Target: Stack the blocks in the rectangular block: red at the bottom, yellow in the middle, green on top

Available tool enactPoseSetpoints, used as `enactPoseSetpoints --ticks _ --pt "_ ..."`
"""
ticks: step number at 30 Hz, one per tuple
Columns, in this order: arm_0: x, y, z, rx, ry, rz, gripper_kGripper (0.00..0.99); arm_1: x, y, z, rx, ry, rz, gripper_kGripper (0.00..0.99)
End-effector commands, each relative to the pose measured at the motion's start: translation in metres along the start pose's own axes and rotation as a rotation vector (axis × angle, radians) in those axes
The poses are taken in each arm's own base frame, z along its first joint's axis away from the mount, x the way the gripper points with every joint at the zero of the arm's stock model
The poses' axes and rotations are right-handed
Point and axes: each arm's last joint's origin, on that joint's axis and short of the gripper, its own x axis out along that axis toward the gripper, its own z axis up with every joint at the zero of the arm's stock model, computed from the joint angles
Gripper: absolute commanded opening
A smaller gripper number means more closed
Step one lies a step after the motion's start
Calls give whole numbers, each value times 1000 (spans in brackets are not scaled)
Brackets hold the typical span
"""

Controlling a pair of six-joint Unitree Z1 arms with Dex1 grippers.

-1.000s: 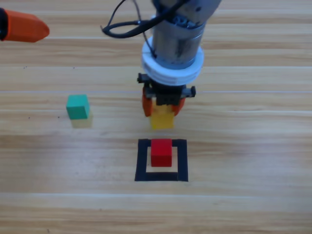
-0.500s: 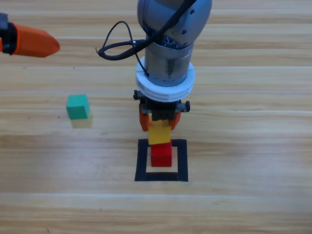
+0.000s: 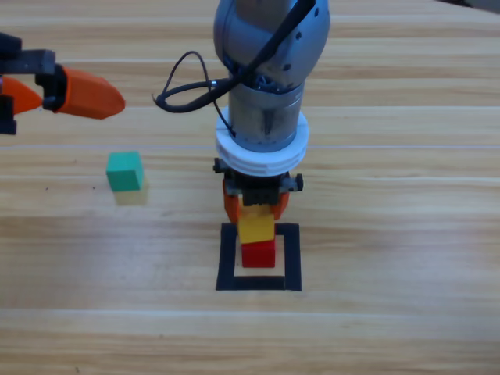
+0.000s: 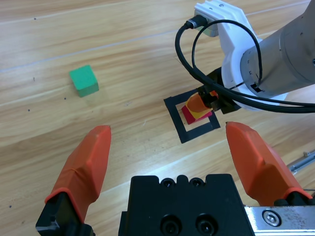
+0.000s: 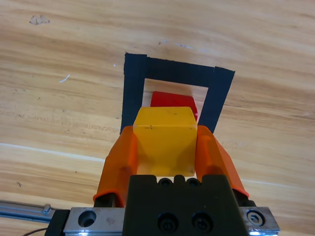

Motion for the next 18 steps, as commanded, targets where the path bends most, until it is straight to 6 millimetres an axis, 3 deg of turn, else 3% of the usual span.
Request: enactPoseSetpoints --ticks 1,5,6,8,9,12,15,17,18 --pt "11 6 -1 -21 34 33 990 33 11 -11 -18 62 -58 0" --pt "15 7 0 -21 42 40 990 34 10 -12 -21 64 -64 0" --pt "15 8 0 -22 44 40 990 34 10 -12 -23 62 -67 204" --pt "16 9 0 -23 50 39 990 33 9 -12 -21 60 -79 796" --pt "17 9 0 -23 53 40 990 32 9 -12 -21 58 -81 900" --pt "19 9 1 -24 56 42 990 25 8 -12 -24 38 -84 976" --pt "21 10 1 -25 60 45 990 4 7 -14 -38 -2 -65 990" --pt "22 10 1 -25 61 46 990 -26 7 -19 -57 -66 -37 990" --pt "22 11 2 -24 62 49 990 -50 9 -26 -79 -120 -14 990"
